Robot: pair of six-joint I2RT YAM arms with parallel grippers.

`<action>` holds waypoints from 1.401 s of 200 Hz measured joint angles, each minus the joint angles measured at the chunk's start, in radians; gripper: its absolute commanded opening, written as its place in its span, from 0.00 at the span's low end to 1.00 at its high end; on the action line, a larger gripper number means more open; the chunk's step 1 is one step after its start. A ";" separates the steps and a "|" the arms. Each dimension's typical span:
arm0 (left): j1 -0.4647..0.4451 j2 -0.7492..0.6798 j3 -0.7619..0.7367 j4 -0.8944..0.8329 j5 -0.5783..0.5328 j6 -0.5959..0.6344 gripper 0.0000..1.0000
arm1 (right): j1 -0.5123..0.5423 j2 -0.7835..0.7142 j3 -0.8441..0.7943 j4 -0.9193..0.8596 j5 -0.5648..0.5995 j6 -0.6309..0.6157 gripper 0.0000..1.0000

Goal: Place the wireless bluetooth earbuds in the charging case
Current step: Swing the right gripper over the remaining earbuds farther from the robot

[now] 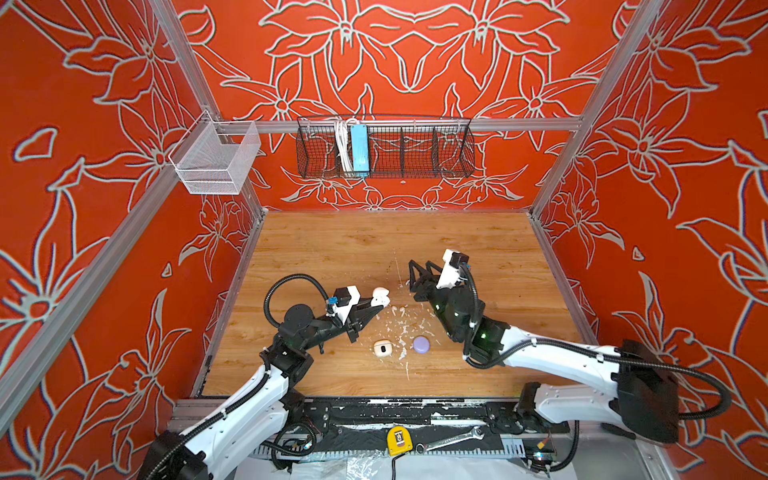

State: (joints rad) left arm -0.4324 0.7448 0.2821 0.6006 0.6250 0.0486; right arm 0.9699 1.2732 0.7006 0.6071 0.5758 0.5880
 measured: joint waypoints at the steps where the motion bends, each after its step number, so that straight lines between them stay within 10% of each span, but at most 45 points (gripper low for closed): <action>1: 0.000 -0.002 0.000 -0.002 0.000 0.000 0.00 | 0.000 0.000 0.000 0.000 0.000 0.000 0.58; 63: -0.001 -0.182 -0.066 -0.049 -0.160 0.015 0.14 | -0.118 0.119 0.126 -0.231 -0.025 0.079 0.59; 149: -0.001 -0.027 0.006 -0.077 -0.101 0.037 0.00 | -0.344 0.426 0.436 -0.655 -0.325 0.096 0.54; 280: -0.001 0.002 0.056 -0.129 -0.079 0.048 0.00 | -0.365 0.643 0.509 -0.700 -0.492 0.172 0.56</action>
State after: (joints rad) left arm -0.4332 0.7464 0.3378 0.4717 0.5461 0.0971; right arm 0.6052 1.9160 1.2091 -0.0933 0.0834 0.7605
